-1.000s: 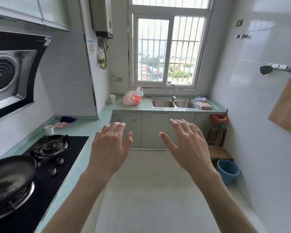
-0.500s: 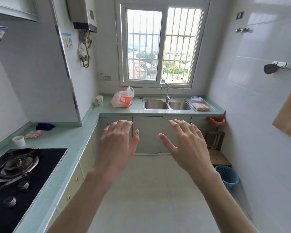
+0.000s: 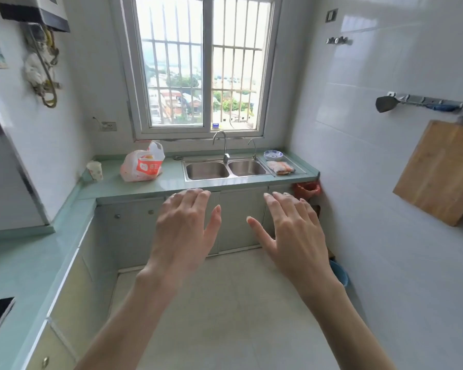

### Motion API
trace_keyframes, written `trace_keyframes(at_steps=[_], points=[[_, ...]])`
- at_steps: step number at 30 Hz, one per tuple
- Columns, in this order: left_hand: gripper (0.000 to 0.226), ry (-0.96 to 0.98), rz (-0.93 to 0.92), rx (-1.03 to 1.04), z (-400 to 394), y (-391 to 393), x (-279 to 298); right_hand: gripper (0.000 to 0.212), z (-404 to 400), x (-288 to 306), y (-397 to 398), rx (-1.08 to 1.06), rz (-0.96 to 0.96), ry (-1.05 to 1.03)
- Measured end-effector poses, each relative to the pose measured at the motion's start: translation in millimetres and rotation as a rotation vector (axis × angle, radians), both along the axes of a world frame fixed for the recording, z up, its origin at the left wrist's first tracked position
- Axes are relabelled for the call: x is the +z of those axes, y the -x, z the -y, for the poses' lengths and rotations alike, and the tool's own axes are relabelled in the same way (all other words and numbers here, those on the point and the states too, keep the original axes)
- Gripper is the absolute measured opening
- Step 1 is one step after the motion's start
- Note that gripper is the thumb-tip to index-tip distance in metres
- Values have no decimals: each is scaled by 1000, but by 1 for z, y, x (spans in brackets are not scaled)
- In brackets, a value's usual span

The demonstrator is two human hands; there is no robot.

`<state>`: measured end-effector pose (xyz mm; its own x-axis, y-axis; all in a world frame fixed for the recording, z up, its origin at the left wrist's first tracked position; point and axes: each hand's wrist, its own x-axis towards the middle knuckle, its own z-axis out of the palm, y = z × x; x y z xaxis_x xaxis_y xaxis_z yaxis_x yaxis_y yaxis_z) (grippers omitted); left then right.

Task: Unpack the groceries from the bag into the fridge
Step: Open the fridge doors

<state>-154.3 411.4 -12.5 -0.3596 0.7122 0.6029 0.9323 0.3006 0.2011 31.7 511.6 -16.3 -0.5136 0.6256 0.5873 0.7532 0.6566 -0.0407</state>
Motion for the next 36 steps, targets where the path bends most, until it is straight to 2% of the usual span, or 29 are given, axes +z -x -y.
trace_keyframes(at_steps=[8,14,21,36], points=[[52,2,11,-252,-130,67,-5,72,-94,-13,45,-239,-29,29],[46,-22,31,-510,-216,66,-13,67,-134,-14,37,-498,-72,27],[45,-14,46,-768,-298,12,-20,66,-155,-13,-21,-776,-54,-3],[40,-72,41,-1211,-438,-187,-16,67,-218,-17,-191,-1185,-106,-56]])
